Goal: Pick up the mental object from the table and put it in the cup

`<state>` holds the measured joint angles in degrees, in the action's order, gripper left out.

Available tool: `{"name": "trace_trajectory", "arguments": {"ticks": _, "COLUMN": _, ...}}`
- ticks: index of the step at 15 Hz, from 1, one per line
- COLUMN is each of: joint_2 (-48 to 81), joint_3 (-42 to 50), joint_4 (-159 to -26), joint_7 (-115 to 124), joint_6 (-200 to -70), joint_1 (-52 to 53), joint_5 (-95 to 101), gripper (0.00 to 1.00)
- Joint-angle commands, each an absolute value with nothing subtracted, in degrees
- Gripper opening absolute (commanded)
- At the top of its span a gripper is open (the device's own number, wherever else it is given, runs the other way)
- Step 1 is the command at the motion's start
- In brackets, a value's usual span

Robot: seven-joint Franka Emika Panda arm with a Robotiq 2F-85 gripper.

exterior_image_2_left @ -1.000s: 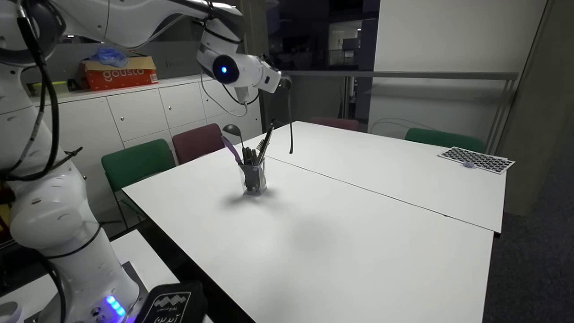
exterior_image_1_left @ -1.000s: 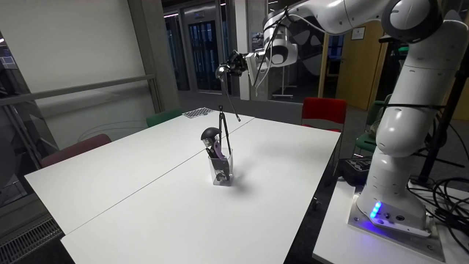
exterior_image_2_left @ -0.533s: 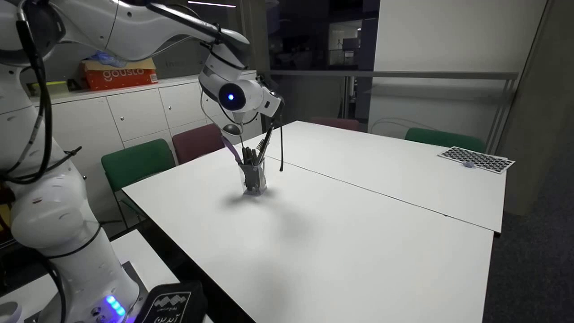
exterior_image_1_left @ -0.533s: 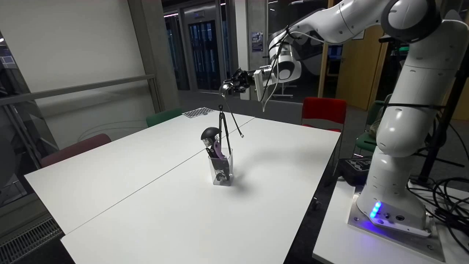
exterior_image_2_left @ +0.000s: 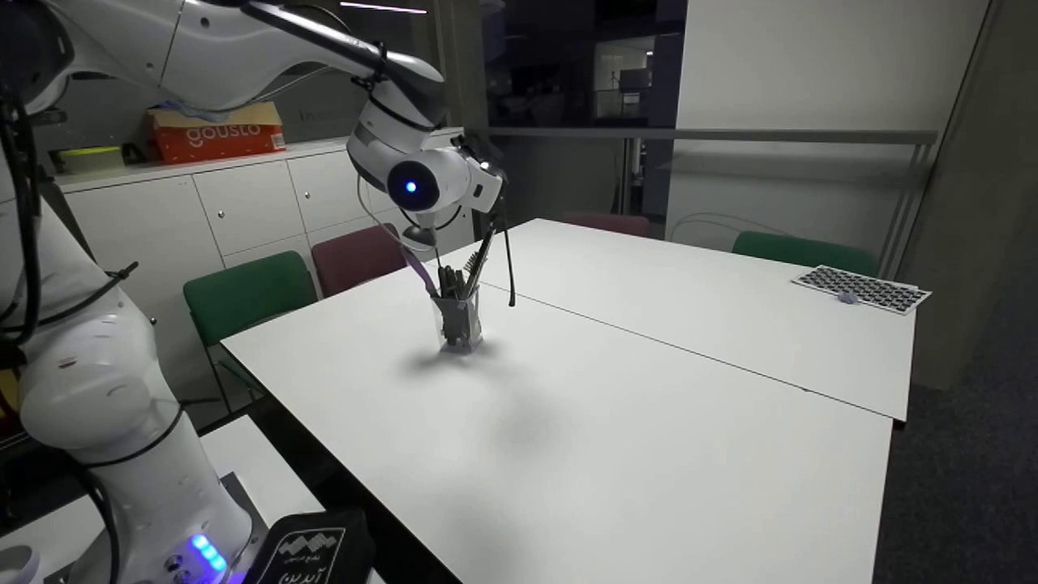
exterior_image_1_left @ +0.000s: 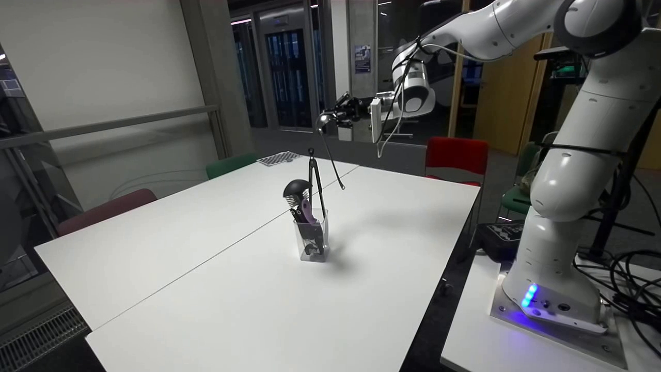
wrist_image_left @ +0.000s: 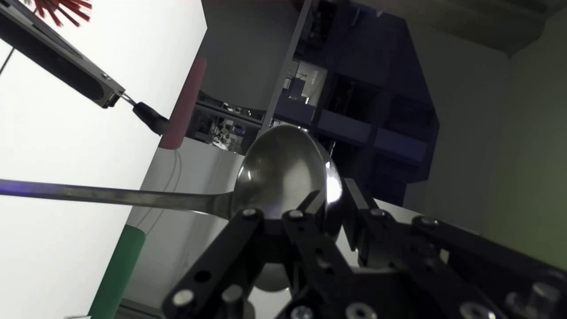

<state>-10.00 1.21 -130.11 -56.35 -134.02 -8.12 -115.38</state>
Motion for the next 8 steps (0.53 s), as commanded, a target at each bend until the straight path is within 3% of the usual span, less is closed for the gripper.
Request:
{"name": "trace_trajectory", "arguments": {"ticks": 1, "joint_2": -15.18, "joint_3": 2.94, "joint_4": -134.62, "joint_7": -60.83, "joint_6": -128.93, "joint_1": -8.17, "joint_5": -116.91, "gripper": 0.02}}
{"name": "trace_trajectory", "arguments": {"ticks": 8, "joint_2": -16.57, "joint_3": 4.76, "joint_4": -136.77, "joint_7": -60.22, "joint_6": -123.99, "joint_1": -9.11, "joint_5": -115.24, "gripper": 0.02}}
